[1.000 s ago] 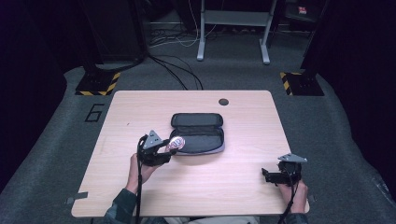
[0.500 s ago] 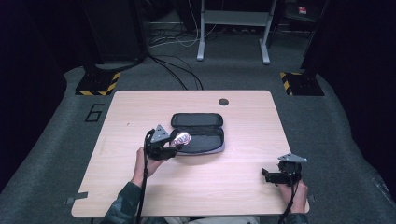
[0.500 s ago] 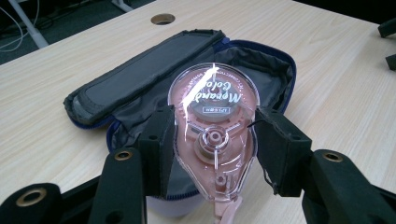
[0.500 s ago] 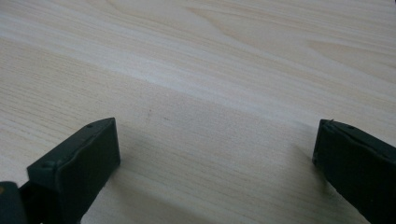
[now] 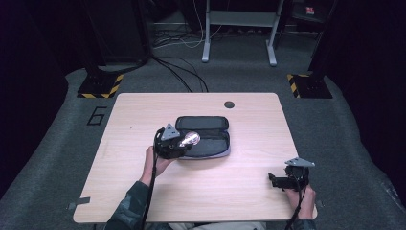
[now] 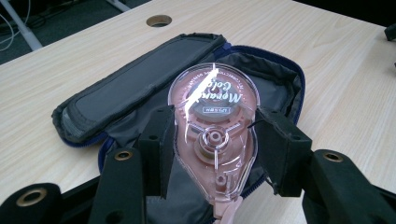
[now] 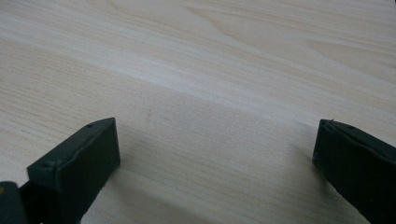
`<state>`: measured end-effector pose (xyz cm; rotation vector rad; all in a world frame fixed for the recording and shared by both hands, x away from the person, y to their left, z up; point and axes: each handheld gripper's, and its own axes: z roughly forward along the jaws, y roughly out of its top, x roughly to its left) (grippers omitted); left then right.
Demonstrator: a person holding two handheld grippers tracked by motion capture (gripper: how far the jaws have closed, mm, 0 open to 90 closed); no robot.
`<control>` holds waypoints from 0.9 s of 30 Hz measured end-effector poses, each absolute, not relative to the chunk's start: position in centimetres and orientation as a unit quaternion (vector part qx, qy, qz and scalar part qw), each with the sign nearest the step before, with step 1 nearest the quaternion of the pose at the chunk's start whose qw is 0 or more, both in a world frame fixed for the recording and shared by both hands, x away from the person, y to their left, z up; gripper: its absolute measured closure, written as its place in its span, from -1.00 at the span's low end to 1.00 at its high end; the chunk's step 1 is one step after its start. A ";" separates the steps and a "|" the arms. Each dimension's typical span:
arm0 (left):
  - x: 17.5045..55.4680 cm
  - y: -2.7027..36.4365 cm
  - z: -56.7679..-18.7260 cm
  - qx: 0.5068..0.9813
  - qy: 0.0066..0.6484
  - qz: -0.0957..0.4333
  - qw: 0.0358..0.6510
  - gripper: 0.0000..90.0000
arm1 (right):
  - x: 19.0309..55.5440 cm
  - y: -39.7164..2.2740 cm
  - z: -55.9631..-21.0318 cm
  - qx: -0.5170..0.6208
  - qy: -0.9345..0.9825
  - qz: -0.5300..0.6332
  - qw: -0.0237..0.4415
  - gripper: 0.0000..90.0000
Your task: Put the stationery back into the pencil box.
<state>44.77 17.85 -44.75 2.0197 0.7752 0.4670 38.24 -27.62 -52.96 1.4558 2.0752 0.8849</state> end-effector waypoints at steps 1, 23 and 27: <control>44.8 17.9 -44.7 0.816 0.313 0.189 0.448 0.11 | 38.2 -27.6 -53.0 0.528 0.753 0.321 0.226 -0.99; 47.5 15.3 -47.0 0.829 0.324 0.159 0.428 0.11 | 38.2 -27.6 -53.0 0.527 0.754 0.321 0.226 -0.99; 48.0 15.0 -47.4 0.831 0.328 0.153 0.422 0.11 | 38.2 -27.6 -53.0 0.528 0.753 0.322 0.226 -0.99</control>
